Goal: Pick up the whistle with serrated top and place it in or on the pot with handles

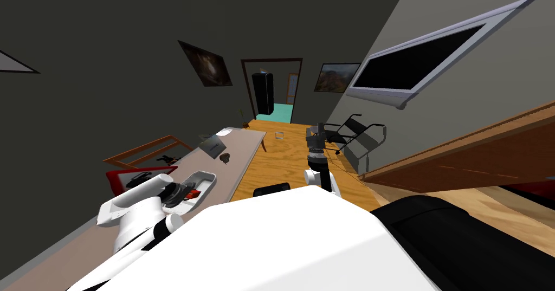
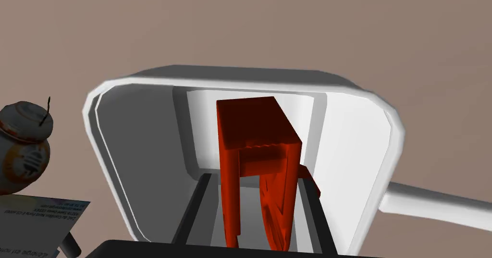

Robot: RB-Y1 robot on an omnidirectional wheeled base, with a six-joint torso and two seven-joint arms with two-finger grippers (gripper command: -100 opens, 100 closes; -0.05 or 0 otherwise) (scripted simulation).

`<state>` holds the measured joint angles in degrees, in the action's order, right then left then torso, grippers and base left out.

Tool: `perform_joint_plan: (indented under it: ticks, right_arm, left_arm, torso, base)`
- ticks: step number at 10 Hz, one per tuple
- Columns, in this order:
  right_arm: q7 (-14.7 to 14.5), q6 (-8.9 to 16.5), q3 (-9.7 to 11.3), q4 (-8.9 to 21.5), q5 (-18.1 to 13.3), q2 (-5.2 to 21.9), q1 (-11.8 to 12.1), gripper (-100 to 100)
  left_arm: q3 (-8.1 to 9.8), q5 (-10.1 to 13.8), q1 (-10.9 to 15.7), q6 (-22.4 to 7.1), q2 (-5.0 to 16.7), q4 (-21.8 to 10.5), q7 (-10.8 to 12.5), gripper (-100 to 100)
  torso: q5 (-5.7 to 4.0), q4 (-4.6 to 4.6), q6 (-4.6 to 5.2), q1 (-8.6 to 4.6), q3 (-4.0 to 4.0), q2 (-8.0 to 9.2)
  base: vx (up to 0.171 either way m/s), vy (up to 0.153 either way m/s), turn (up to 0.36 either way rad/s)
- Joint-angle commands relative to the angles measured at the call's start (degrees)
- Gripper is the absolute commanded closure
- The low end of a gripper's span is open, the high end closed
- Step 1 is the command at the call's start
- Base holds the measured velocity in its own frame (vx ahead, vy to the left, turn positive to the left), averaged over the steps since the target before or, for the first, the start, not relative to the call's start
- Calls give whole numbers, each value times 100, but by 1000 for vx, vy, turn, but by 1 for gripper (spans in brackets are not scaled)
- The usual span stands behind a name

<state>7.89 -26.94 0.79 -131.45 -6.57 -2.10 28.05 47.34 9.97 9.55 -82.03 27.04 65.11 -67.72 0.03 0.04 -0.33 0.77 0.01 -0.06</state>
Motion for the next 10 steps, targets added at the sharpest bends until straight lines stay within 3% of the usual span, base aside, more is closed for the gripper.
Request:
perform_joint_plan:
  ticks: [1, 4, 6, 7, 10]
  right_arm:
    - [0, 0, 0, 0, 0, 0, 0, 0]
    - [0, 0, 0, 0, 0, -1, 0, 0]
    - [0, 0, 1, 0, 0, -1, 0, 0]
    - [0, 0, 1, 0, 0, -1, 0, 0]
    - [0, 0, 1, 0, 0, -1, 0, 0]
  left_arm:
    - [47, -172, -46, 57, 2, 227, -11, 100]
    - [108, -400, -94, 164, 32, 478, -30, 100]
    - [118, -406, -102, 207, 36, 469, -33, 100]
    - [122, -415, -107, 206, 39, 488, -31, -100]
    - [122, -414, -107, 206, 40, 486, -31, -100]
  torso:
    - [0, 0, 0, 0, 0, 0]
    - [-4, -8, 5, -28, -6, -4]
    - [-9, -11, 9, -50, -8, -4]
    - [-7, -12, 13, -61, -12, -11]
    - [-10, -14, 14, -71, -17, -20]
  base:
    - [-14, 132, -21]
    - [-25, 85, -24]
    - [-22, 32, -4]
    - [-3, 5, 2]
    - [0, 0, 0]
